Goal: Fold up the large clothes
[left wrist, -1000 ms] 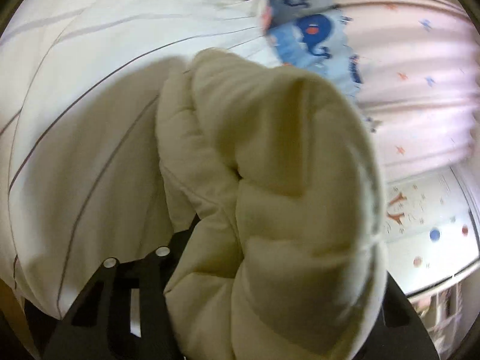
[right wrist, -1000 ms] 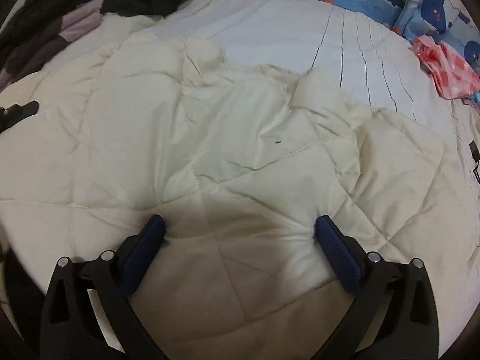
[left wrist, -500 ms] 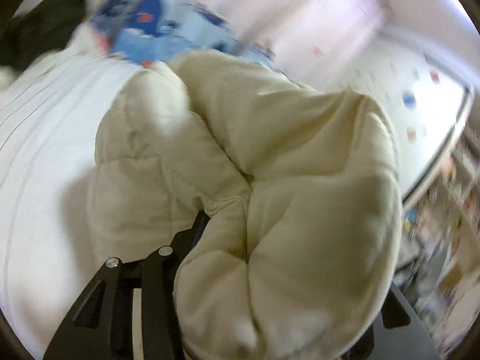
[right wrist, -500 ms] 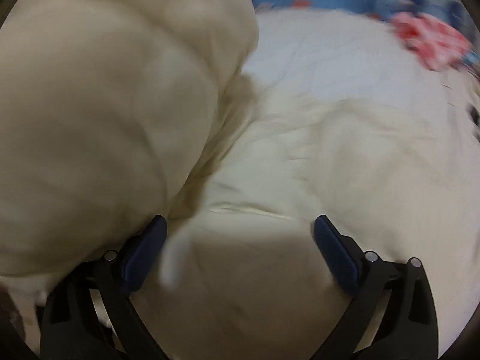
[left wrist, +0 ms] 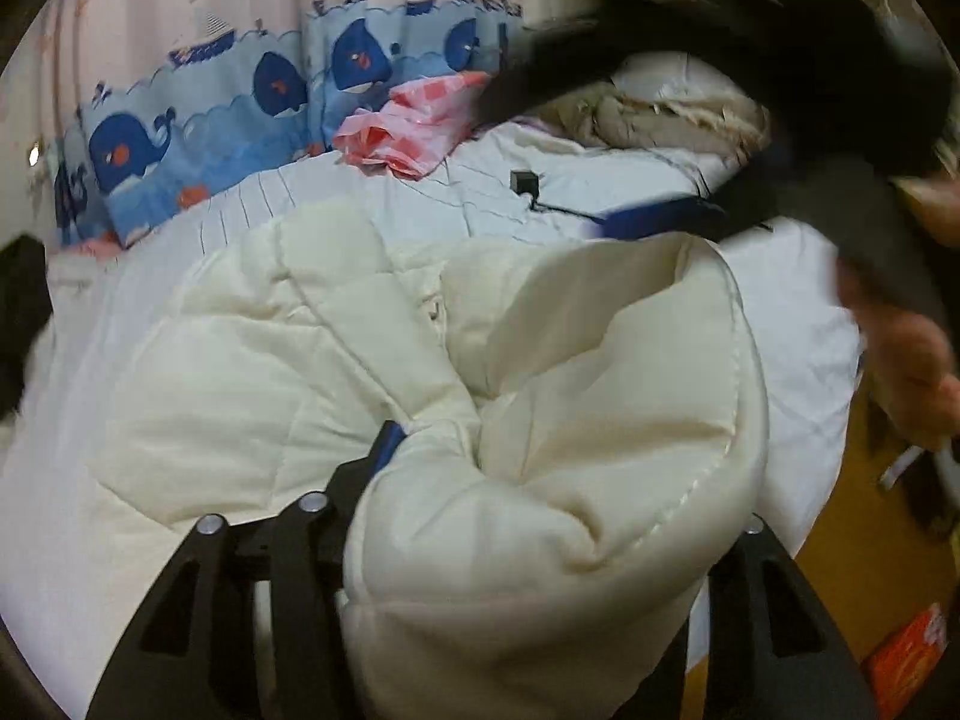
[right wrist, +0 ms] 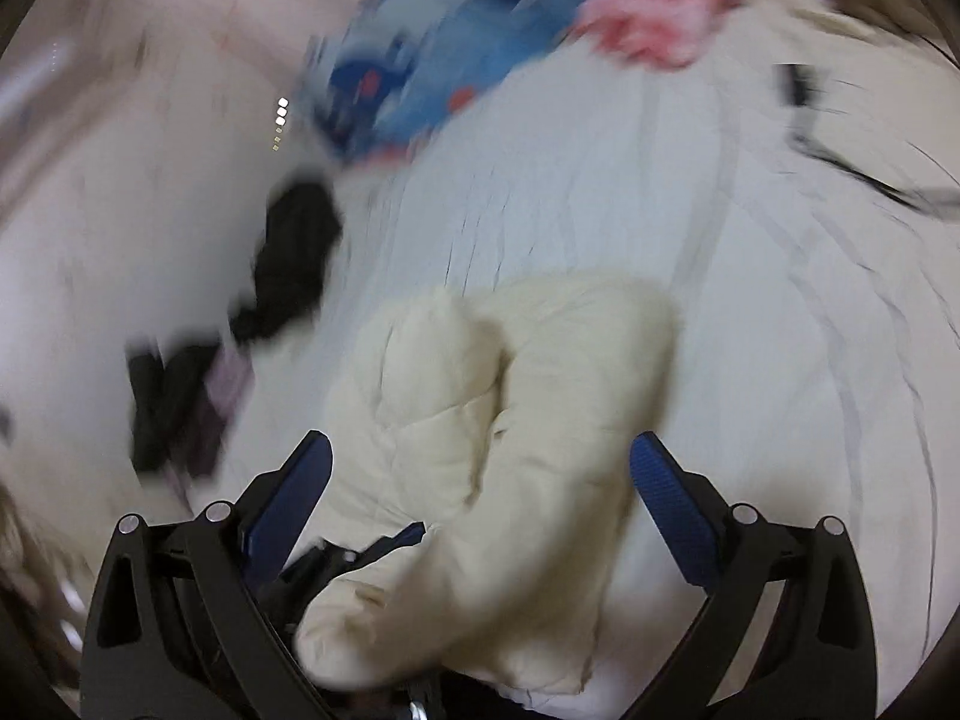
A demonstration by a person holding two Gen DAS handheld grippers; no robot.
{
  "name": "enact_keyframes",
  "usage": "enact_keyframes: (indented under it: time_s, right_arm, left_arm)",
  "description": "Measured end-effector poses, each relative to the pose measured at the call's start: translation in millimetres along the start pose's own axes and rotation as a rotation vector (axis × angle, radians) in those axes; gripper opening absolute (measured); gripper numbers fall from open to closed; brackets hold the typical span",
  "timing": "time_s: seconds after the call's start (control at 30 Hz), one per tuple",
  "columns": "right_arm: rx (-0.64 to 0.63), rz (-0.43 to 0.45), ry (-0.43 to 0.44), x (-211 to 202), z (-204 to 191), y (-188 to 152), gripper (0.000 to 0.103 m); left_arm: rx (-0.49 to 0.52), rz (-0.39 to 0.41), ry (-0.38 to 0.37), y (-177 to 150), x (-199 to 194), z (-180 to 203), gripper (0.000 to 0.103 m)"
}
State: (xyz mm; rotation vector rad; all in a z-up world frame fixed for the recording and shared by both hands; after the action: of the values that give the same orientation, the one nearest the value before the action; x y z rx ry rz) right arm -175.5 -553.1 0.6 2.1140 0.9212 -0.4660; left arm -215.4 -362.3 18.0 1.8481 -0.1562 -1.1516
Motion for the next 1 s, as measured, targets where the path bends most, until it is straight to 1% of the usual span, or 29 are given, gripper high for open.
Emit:
enact_keyframes:
  time_s: [0.03, 0.07, 0.1, 0.13, 0.2, 0.23, 0.27, 0.3, 0.33, 0.37, 0.4, 0.43, 0.47, 0.5, 0.53, 0.57, 0.6, 0.63, 0.67, 0.7, 0.73, 0.77, 0.8, 0.83, 0.87, 0.9, 0.93, 0.97, 1.0]
  right_arm:
    - [-0.057, -0.072, -0.056, 26.7, -10.3, 1.9, 0.096]
    - [-0.13, -0.15, -0.173, 57.6, -18.8, 0.8, 0.096]
    - [-0.184, -0.197, -0.273, 73.0, -17.3, -7.0, 0.096]
    - [-0.247, -0.238, -0.332, 94.7, -16.7, -16.5, 0.096]
    - [-0.253, -0.236, -0.334, 103.9, -15.0, -21.7, 0.096]
    - [-0.244, -0.227, -0.337, 102.0, -13.2, -21.4, 0.096]
    - [-0.25, -0.217, -0.349, 98.5, -12.8, -22.5, 0.096]
    - [-0.255, -0.217, -0.354, 94.7, -13.3, -25.3, 0.096]
    - [-0.254, -0.224, -0.354, 93.4, -14.3, -28.5, 0.096]
    - [-0.24, -0.239, -0.345, 93.4, -11.0, -28.9, 0.096]
    - [-0.23, -0.245, -0.337, 87.1, -11.9, -30.7, 0.096]
    - [-0.219, -0.251, -0.333, 81.2, -12.1, -31.7, 0.096]
    - [-0.214, -0.253, -0.337, 71.3, -11.3, -35.6, 0.096]
    - [-0.204, -0.252, -0.336, 63.9, -10.2, -36.2, 0.096]
    - [-0.188, -0.249, -0.324, 59.1, -9.3, -34.1, 0.096]
    - [-0.154, -0.247, -0.295, 50.7, -9.7, -34.4, 0.096]
    - [-0.123, -0.245, -0.256, 44.7, -8.9, -34.6, 0.096]
    - [-0.091, -0.24, -0.198, 39.9, -8.4, -34.5, 0.096]
    - [-0.075, -0.24, -0.171, 37.8, -8.0, -34.3, 0.096]
    - [-0.07, -0.249, -0.176, 39.6, -7.7, -36.7, 0.096]
    - [-0.075, -0.266, -0.196, 46.5, -7.0, -41.5, 0.096]
    - [-0.073, -0.294, -0.208, 60.2, -4.6, -49.0, 0.096]
    - [-0.056, -0.303, -0.207, 72.4, -1.0, -55.1, 0.096]
    - [-0.039, -0.291, -0.19, 79.7, 0.9, -57.8, 0.096]
    - [-0.037, -0.256, -0.157, 83.5, -0.8, -56.5, 0.097]
    - [-0.047, -0.199, -0.133, 83.9, -7.0, -52.7, 0.097]
    - [-0.055, -0.149, -0.116, 84.4, -15.7, -47.9, 0.097]
    - [-0.062, -0.107, -0.091, 87.0, -26.1, -41.5, 0.097]
    - [-0.071, -0.076, -0.068, 89.9, -34.8, -36.1, 0.097]
  left_arm:
    - [0.015, -0.009, 0.0, -3.8, -1.2, -3.7, 0.054]
    - [0.033, -0.023, -0.009, -4.4, -6.9, -3.6, 0.054]
    - [0.036, -0.037, -0.032, -3.6, -11.3, -7.4, 0.054]
    - [0.02, -0.068, -0.081, -4.5, -20.2, -16.4, 0.054]
    - [-0.044, -0.086, -0.176, -4.2, -33.5, -41.2, 0.054]
    - [-0.097, -0.084, -0.243, -6.8, -45.5, -57.0, 0.057]
    - [-0.178, -0.087, -0.303, -11.3, -59.6, -79.2, 0.059]
    - [-0.253, -0.08, -0.334, -15.2, -68.8, -101.0, 0.059]
    - [-0.305, -0.066, -0.326, -19.3, -74.9, -117.4, 0.062]
    - [-0.383, -0.047, -0.285, -25.8, -81.2, -143.9, 0.065]
    - [-0.451, -0.039, -0.265, -34.2, -83.8, -164.8, 0.066]
    - [-0.548, -0.053, -0.259, -41.9, -76.1, -193.2, 0.067]
    - [-0.623, -0.078, -0.261, -50.7, -67.3, -210.1, 0.067]
    - [-0.667, -0.099, -0.269, -57.4, -58.3, -220.0, 0.067]
    - [-0.721, -0.138, -0.285, -64.9, -40.3, -232.1, 0.067]
    - [-0.739, -0.165, -0.286, -73.4, -30.4, -232.8, 0.068]
    - [-0.751, -0.209, -0.295, -78.9, -10.7, -233.8, 0.07]
    - [-0.757, -0.226, -0.298, -84.2, -0.7, -231.3, 0.082]
    - [-0.774, -0.242, -0.296, -89.0, 13.3, -227.9, 0.097]
    - [-0.812, -0.257, -0.328, -93.8, 24.8, -222.7, 0.097]
    - [-0.826, -0.259, -0.305, -93.6, 28.4, -216.8, 0.097]
    - [-0.796, -0.249, -0.277, -87.6, 27.1, -208.7, 0.097]
    - [-0.762, -0.236, -0.262, -85.0, 21.7, -198.5, 0.097]
    - [-0.723, -0.204, -0.239, -77.4, 14.5, -191.0, 0.097]
    - [-0.674, -0.154, -0.215, -69.2, 3.7, -185.5, 0.095]
    - [-0.658, -0.125, -0.202, -62.5, 0.6, -189.8, 0.092]
    - [-0.625, -0.076, -0.177, -53.9, -10.9, -192.1, 0.087]
    - [-0.601, -0.04, -0.151, -44.6, -18.6, -201.3, 0.082]
    - [-0.568, 0.004, -0.108, -35.5, -31.3, -207.9, 0.081]
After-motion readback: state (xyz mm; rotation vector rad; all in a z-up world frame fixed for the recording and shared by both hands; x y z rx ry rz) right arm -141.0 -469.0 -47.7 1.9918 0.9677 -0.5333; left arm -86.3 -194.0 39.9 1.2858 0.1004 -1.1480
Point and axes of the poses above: each gripper's, at about its wrist camera, not at the fingertips, and x roughly the way its jaws point, z to its right, y to its top, the point moved 2 cm from there along x, roughly the way its jaws point, and after that the axes turned 4 degrees about y, right-handed, at the moved point
